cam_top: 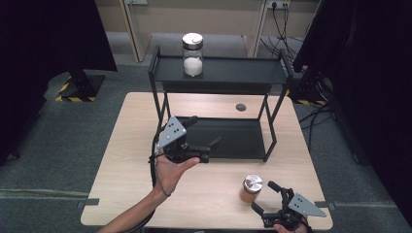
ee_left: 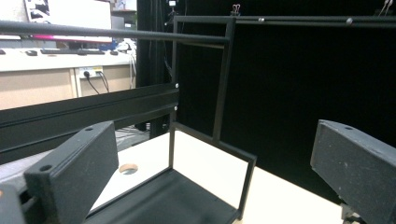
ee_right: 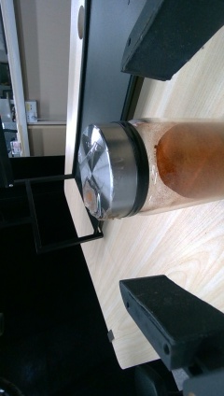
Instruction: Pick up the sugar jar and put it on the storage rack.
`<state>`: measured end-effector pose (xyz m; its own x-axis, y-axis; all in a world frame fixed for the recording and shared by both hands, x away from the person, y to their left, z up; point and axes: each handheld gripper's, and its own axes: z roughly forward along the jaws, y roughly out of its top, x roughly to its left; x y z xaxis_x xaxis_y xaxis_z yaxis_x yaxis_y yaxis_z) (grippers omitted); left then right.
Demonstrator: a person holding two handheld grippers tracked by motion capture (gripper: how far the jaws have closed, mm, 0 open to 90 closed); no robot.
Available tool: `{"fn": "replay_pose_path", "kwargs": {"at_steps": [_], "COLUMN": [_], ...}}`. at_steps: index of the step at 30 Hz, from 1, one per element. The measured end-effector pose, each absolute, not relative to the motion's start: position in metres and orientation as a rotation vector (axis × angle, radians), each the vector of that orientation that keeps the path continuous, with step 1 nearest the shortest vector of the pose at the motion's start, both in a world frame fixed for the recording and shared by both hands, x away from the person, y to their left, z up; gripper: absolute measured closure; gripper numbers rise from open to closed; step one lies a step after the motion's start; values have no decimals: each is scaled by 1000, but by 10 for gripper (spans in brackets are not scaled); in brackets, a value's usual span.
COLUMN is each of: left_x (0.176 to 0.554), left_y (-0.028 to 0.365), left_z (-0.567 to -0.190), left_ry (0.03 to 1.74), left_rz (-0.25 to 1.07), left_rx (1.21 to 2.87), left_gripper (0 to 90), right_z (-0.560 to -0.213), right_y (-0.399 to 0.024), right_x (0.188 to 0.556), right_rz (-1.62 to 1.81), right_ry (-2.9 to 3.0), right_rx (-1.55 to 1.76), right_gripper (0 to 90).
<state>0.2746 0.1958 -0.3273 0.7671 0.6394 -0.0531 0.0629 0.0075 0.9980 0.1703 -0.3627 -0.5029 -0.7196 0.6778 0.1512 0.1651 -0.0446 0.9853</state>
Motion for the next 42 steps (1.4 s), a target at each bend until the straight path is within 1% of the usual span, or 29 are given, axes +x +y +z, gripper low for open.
{"fn": "replay_pose_path", "kwargs": {"at_steps": [8, 13, 17, 21, 26, 32, 42], "left_x": [269, 266, 262, 258, 248, 239, 230], "left_y": [198, 199, 200, 202, 205, 207, 215], "left_z": [-349, -361, -374, -388, -407, -430, -457], "left_ry": [602, 602, 604, 603, 582, 580, 570], "left_rz": [477, 476, 491, 466, 474, 453, 439], "left_rx": [1526, 1561, 1557, 1561, 1551, 1562, 1565], "left_gripper": [1, 1, 2, 2, 2, 2, 2], "right_z": [-503, -503, -503, -503, -503, -503, -503], "right_y": [-362, -362, -362, -362, -362, -362, -362], "right_x": [170, 171, 170, 170, 170, 170, 170], "right_rz": [1814, 1815, 1815, 1815, 1813, 1813, 1812], "right_ry": [1856, 1854, 1854, 1854, 1853, 1854, 1854], "right_rx": [891, 890, 892, 891, 891, 890, 889], "right_gripper": [3, 3, 3, 4, 3, 3, 3]}}
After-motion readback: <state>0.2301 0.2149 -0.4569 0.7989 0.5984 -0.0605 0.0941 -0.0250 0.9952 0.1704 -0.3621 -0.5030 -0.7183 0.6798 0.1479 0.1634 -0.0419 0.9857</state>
